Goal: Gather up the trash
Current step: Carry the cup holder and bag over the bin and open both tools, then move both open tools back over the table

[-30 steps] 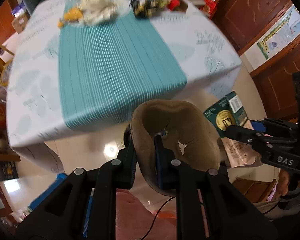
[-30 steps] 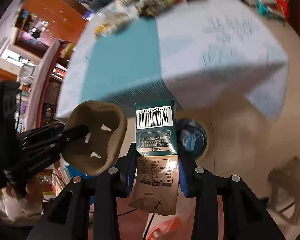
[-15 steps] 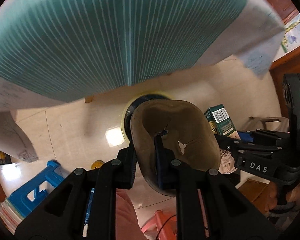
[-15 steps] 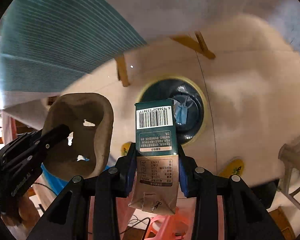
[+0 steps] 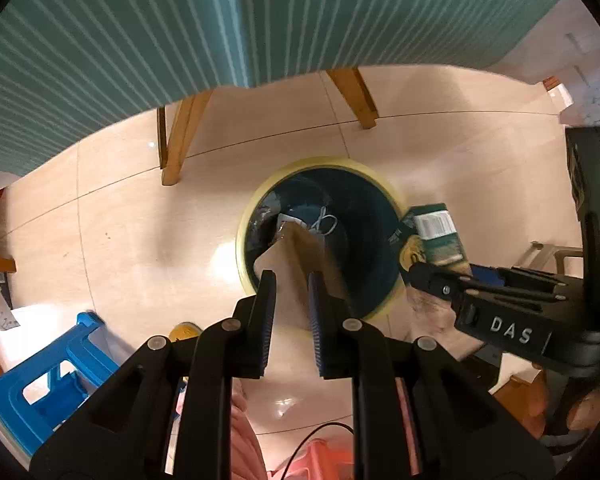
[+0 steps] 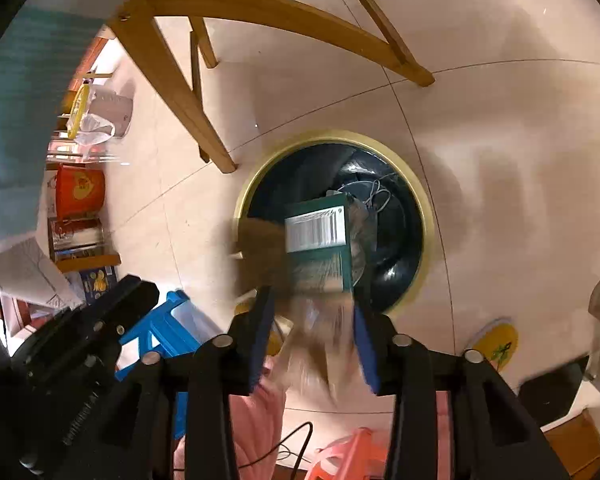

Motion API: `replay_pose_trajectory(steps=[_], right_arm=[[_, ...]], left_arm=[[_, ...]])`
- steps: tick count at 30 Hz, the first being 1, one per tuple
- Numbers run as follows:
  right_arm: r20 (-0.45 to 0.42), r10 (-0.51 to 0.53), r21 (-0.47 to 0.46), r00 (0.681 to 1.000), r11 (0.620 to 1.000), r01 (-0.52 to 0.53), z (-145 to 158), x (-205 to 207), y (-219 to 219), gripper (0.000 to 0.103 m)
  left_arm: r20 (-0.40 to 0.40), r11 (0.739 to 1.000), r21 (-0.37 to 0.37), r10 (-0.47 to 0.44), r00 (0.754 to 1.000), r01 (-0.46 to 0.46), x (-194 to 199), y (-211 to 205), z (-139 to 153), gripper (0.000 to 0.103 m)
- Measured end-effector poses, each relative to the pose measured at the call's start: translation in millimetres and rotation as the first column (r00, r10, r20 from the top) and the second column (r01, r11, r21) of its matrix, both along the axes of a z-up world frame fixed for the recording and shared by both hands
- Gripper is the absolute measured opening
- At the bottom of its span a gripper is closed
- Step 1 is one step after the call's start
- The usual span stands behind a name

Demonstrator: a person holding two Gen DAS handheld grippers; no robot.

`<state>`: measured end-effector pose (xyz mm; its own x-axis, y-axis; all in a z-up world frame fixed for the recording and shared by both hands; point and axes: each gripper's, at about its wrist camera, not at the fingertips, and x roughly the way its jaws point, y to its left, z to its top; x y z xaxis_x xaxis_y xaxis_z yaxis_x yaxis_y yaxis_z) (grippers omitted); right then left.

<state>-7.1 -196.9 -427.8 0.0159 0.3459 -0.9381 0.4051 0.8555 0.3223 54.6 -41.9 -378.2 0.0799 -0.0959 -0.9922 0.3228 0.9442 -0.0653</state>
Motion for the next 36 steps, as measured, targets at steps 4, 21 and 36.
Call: replay_pose_trajectory(steps=[4,21,36], right_arm=[[-0.001,-0.020,-0.016,1.000,1.000,0.020,-7,4,0,0.056],[0.037,-0.010,-0.071,0.999,0.997,0.013,36,-7,8,0.056],[0.150,0.028,-0.056,0.988,0.998,-0.020,188,-31,28,0.056]], left_arm=[[-0.005,1.000,0.005,0.022,1.000,-0.022,4,2,-10,0.020],[0.033,0.998,0.002,0.069,0.997,-0.069,-1,15,46,0.041],[0.084,0.999,-0.047,-0.015,0.996,0.019,-22,36,184,0.042]])
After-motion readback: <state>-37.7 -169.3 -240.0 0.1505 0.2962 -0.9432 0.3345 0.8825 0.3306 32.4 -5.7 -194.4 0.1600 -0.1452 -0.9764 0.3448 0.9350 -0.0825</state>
